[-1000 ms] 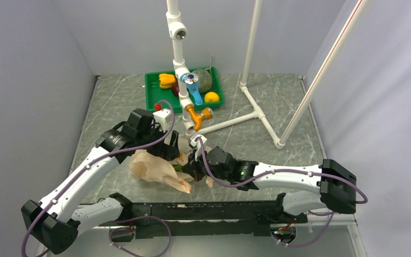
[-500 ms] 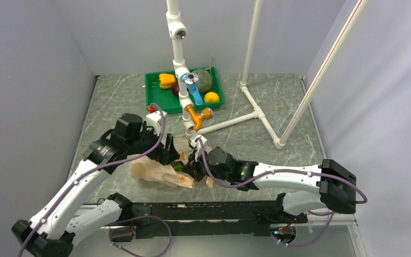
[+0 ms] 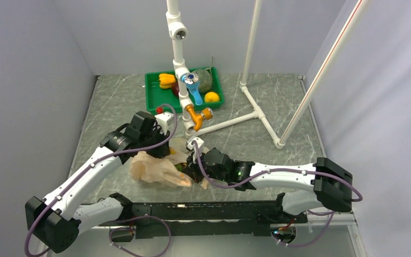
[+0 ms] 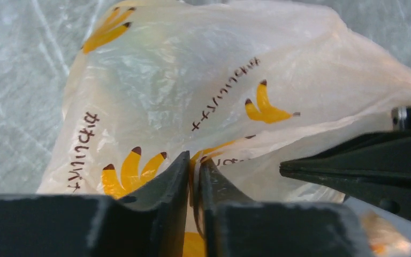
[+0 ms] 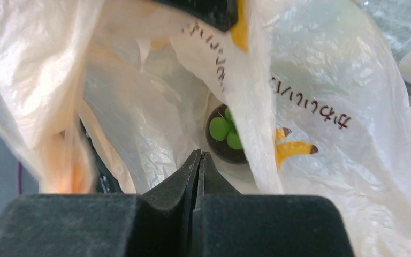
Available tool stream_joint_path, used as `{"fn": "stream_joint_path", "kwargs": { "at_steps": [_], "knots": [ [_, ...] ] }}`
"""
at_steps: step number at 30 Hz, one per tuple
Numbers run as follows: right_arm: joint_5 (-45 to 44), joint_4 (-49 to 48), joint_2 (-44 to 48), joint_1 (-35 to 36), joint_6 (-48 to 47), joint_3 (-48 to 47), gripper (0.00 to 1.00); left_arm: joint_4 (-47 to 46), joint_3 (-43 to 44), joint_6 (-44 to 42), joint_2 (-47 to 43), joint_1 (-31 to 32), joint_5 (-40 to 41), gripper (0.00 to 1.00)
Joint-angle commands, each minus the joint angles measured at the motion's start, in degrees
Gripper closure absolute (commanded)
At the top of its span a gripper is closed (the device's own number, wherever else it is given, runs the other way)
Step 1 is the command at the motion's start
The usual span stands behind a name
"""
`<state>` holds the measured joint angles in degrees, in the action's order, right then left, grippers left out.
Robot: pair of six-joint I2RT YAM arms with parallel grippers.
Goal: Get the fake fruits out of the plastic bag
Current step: Adjust the plastic bag at the center of the board.
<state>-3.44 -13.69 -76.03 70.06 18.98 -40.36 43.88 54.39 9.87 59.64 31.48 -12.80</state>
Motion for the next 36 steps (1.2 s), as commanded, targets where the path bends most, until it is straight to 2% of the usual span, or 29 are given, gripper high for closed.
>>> {"fn": "stream_joint_path", "kwargs": {
  "at_steps": [1,6,10,13,19,25,26,27,29,30,34,36],
  "knots": [
    [1.2,0.7,-2.8,0.4,-2.0,-0.3,1.0,-2.0,0.7,3.9,-2.0,0.2,10.8,0.99],
    [2.0,1.7,-2.1,1.2,-2.0,3.2,1.0,-5.2,-3.2,11.8,-11.6,0.1,26.2,1.0],
    [5.0,2.8,-2.1,1.7,-1.2,6.2,1.0,-10.4,-7.6,12.9,-20.9,0.1,28.7,1.0],
    [3.8,2.8,-2.6,1.6,0.1,9.0,1.0,-9.5,-8.7,14.1,-25.4,0.1,31.5,1.0],
    [-0.3,8.3,-4.6,1.6,0.1,7.0,1.0,-5.6,-10.0,14.5,-29.8,0.1,31.6,1.0],
    [0.6,12.3,2.4,4.4,-1.3,-0.9,1.0,-4.4,-11.5,13.6,-30.7,0.1,26.1,1.0],
    [0.9,12.2,2.8,4.6,-1.3,-2.4,0.95,-4.5,-11.7,13.5,-30.5,0.1,24.6,0.95],
    [1.0,11.9,2.8,4.6,-1.1,-3.8,0.9,-4.4,-11.6,13.4,-30.2,0.1,23.2,0.84],
    [0.2,10.3,1.9,4.6,-1.0,-5.9,0.81,-2.5,-10.0,13.6,-29.2,0.0,21.4,0.51],
    [-0.5,9.2,0.9,4.6,-0.8,-6.7,0.75,-0.7,-8.4,14.1,-28.7,0.0,21.2,0.37],
    [-3.9,9.2,-5.1,4.3,-2.0,-12.4,0.57,7.0,-1.1,16.1,-28.7,0.0,22.3,0.12],
    [-2.7,8.9,-8.3,4.4,-3.9,-15.9,0.53,9.7,2.5,17.2,-29.4,0.0,23.9,0.02]
  ]
}}
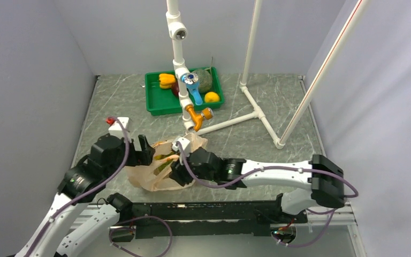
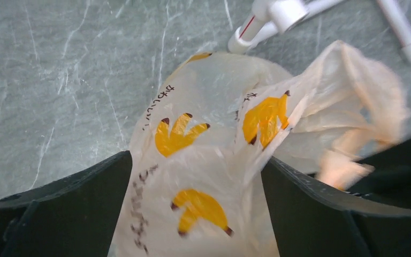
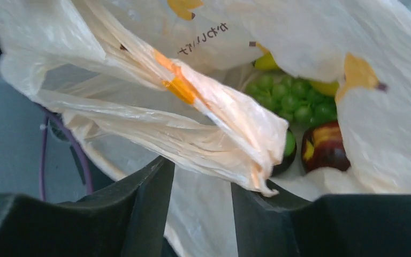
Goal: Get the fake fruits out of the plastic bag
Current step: Adjust the plastic bag at the center of the board.
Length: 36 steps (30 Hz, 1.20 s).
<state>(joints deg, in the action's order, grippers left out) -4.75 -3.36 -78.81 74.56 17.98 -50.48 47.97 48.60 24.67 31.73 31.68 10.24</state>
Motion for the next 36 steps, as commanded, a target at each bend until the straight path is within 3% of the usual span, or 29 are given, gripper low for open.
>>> {"fn": "stream_joint_path", "kwargs": {
  "at_steps": [1,5,8,13,19,25,31,33,36],
  "knots": [
    [-0.3,-1.7,-7.2,0.1,-3.6,-7.7,0.53,7.2,11.0,2.8,-1.6,-0.1,1.9,0.01],
    [4.1,-4.5,-13.7,2.1,-4.7,-13.6,0.55,13.8,18.9,6.1,-2.2,-0.2,6.4,0.01],
    [14.1,-11.8,-21.7,2.2,-1.0,-14.6,0.6,14.1,21.3,7.2,-5.6,-0.1,8.0,0.02],
    [26.1,-12.4,-32.5,2.6,2.3,-20.1,0.7,13.3,22.6,8.1,-10.2,-0.2,5.6,0.03],
    [18.2,-9.3,-23.5,1.4,0.9,-13.9,0.66,9.7,17.1,11.6,-10.6,-0.1,-3.8,0.07],
    [6.1,-6.1,-9.2,1.1,1.2,-4.3,0.44,-1.3,6.7,10.7,-4.6,-0.1,-22.4,0.08],
    [-4.5,-6.3,-0.7,-0.2,2.8,5.3,0.28,-3.5,0.7,9.2,-3.8,-0.1,-19.7,0.01],
    [-5.5,-6.3,0.5,-2.1,3.7,7.5,0.28,-3.1,-0.7,8.1,-1.0,0.0,-21.6,0.01],
    [-7.4,-5.8,1.8,-3.8,5.2,11.5,0.4,-0.4,-3.6,9.9,4.1,1.8,-20.3,0.03]
  ]
}}
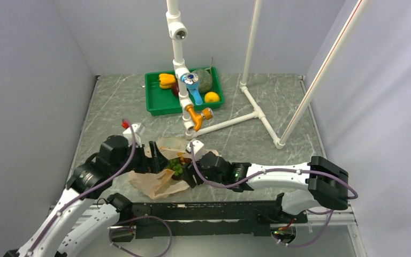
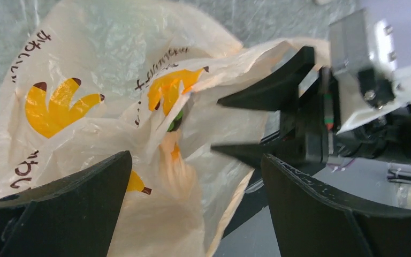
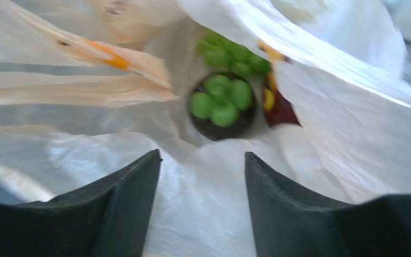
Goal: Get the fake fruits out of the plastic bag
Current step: Adjust the plastic bag at the center of the board.
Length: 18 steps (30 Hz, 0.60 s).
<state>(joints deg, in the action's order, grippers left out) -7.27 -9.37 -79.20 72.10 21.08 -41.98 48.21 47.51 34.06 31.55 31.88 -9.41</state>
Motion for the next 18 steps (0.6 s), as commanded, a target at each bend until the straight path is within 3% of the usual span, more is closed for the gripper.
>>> {"fn": "stream_joint_path", "kwargs": {
  "at_steps": [1,9,13,18],
  "knots": [
    [-3.9,0.4,2.0,-1.2,2.2,3.9,0.42,-0.1,-3.3,1.3,4.1,2.3,0.4,0.05],
    [0.9,0.8,1.0,1.7,5.9,9.4,0.46,5.4,-5.6,4.5,-1.2,2.8,4.1,0.13],
    [-2.2,4.7,3.1,2.2,3.1,4.7,0.45,5.9,-4.4,3.3,-1.5,2.8,4.2,0.16],
    [-2.2,2.5,2.7,2.2,0.2,-1.2,0.39,5.8,-2.8,1.5,0.0,2.8,4.8,0.17]
  ]
}}
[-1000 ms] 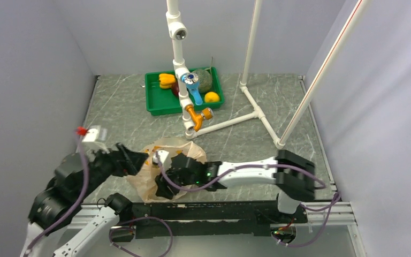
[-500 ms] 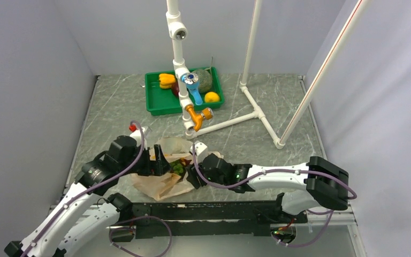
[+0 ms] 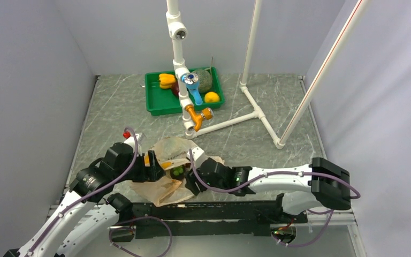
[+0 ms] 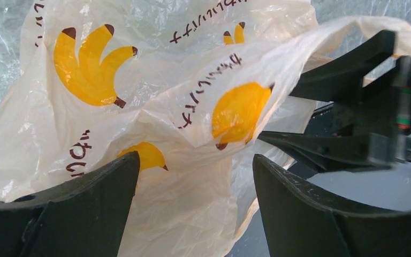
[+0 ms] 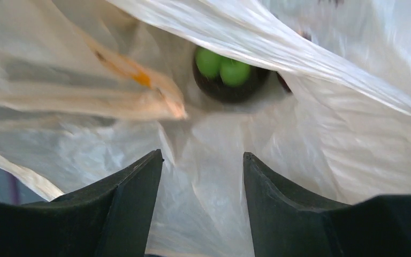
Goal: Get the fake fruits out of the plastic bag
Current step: Adjust the plastic bag at the center of the board, then take out the fake fruit from the plastic bag.
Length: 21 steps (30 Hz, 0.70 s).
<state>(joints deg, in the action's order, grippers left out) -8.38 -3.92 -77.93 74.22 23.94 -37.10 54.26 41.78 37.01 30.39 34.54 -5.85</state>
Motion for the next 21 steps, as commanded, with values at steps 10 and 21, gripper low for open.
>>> {"fn": "stream_joint_path", "kwargs": {
  "at_steps": [10,21],
  "knots": [
    [-7.4,-3.2,-10.8,0.0,-4.2,-15.8,0.44,2.3,5.8,-3.2,-0.2,0.2,2.6,0.18],
    [-11.2,-1.9,-20.3,0.1,-5.3,-18.6,0.36,1.3,5.3,-4.6,2.4,0.2,3.9,0.14]
  ]
}}
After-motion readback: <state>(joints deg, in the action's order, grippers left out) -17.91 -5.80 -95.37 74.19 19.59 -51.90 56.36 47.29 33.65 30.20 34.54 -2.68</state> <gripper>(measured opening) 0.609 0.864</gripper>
